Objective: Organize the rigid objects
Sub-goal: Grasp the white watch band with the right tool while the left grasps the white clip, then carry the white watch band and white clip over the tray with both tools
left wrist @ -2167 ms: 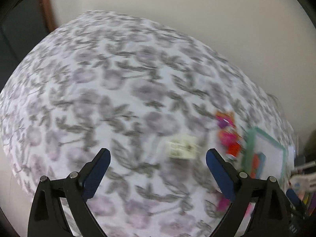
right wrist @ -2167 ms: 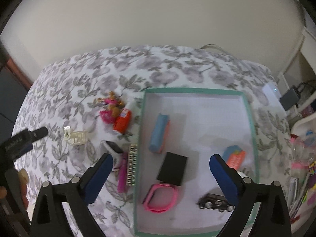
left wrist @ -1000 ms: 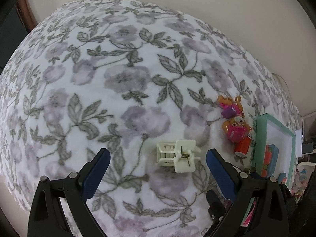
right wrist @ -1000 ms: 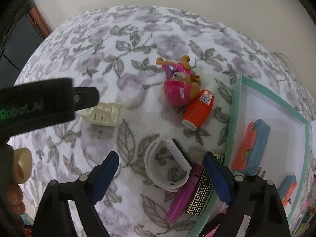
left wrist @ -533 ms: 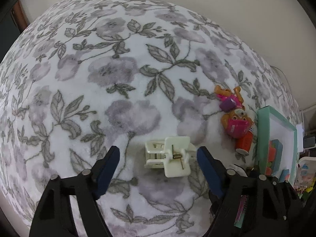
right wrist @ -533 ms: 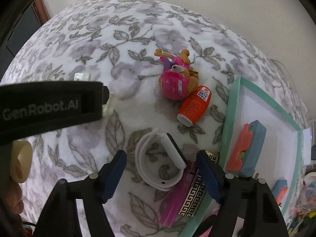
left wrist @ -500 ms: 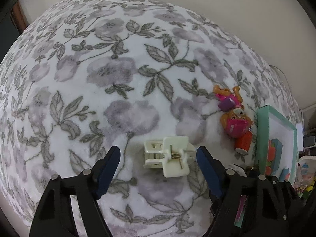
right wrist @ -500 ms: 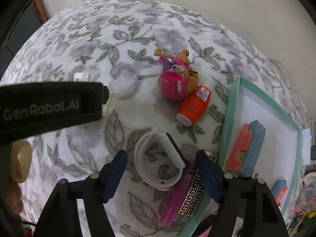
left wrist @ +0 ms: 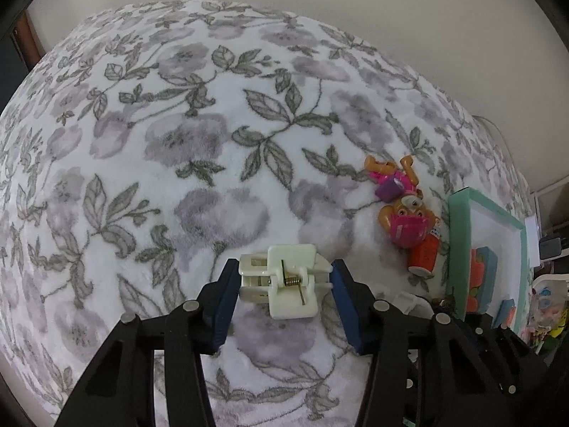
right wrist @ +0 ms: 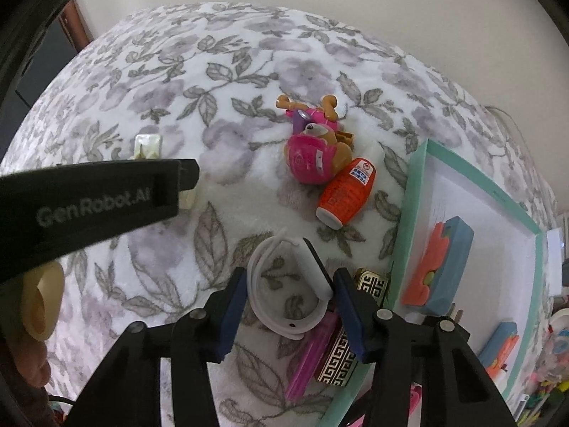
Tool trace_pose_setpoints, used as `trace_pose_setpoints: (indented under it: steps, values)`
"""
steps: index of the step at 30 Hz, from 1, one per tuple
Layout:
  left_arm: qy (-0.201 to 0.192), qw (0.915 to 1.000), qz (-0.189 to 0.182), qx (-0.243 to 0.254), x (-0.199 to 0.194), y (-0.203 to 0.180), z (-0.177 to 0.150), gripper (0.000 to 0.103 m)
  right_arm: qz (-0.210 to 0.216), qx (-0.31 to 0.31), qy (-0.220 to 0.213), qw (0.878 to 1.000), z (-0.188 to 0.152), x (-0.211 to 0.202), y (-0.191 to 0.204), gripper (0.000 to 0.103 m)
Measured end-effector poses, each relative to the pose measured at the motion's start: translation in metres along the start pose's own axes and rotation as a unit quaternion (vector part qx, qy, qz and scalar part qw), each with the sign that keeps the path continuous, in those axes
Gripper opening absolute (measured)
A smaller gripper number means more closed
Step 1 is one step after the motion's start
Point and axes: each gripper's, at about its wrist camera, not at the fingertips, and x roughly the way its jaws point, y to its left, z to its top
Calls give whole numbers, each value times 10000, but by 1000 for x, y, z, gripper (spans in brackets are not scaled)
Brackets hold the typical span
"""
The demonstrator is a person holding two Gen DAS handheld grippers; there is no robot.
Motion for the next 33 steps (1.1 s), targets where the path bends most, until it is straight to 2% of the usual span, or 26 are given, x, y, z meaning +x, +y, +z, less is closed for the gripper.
trace_pose_setpoints:
  steps: [4, 10, 14, 18, 27, 33]
  values:
    - [-258, 9997, -39, -21, -24, 6, 4, 53, 234, 206, -168, 9994, 3, -14, -10, 52]
    - [-821, 9963, -244, 19, -72, -2, 12, 53, 344, 605, -825, 9942, 7, -64, -38, 52]
    - [-1238, 9915, -347, 187, -106, -20, 13, 53, 98, 1005, -1303, 9863, 4, -103, -68, 52]
    - [-1471, 9872, -420, 445, -125, -46, 11, 53, -207, 1371, -1648, 9765, -4, -135, -102, 52]
    - [-1422, 9815, -582, 1146, -123, -129, -6, 53, -695, 2235, -1739, 9566, -37, -155, -183, 52]
    - [-1264, 9756, -632, 1678, -100, -191, -25, 53, -925, 2648, -1501, 9481, -61, -141, -224, 52]
